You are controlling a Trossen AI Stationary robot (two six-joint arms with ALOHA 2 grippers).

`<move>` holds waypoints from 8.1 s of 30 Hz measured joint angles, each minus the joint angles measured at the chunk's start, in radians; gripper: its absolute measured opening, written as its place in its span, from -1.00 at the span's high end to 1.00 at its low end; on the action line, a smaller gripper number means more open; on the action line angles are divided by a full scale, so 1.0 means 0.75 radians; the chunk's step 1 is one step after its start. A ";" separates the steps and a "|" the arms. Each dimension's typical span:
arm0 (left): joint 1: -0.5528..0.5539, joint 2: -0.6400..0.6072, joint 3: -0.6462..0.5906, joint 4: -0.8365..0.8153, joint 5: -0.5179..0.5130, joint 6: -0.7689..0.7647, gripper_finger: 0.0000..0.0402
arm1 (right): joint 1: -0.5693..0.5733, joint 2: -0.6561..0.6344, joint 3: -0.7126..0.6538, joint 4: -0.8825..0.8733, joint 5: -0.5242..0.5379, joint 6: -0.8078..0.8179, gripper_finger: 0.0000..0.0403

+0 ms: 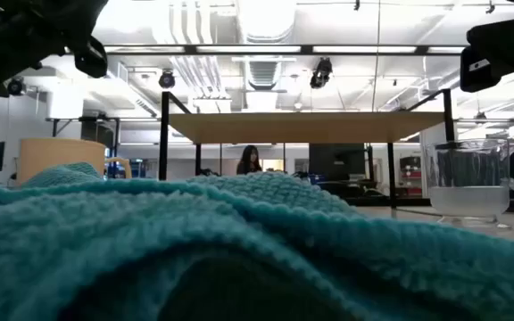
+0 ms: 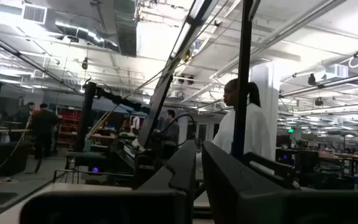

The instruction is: Stack small to large cups/mugs on shelf

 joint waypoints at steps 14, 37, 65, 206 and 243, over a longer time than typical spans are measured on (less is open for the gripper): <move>0.001 0.000 0.000 0.000 0.000 0.000 0.92 | 0.001 0.000 0.000 0.000 0.000 0.000 0.96; 0.000 0.000 0.000 0.000 0.000 -0.001 0.92 | 0.000 0.000 0.000 0.000 0.000 0.000 0.96; 0.000 0.000 0.000 0.000 0.000 0.000 0.92 | 0.001 0.000 0.000 0.000 0.000 0.000 0.96; 0.000 1.005 1.226 -2.611 -0.045 -0.006 0.64 | 0.000 0.218 0.618 0.110 0.074 0.030 0.96; 0.000 1.353 1.221 -2.595 -0.208 0.153 0.72 | 0.000 0.366 0.616 0.110 0.072 0.139 0.96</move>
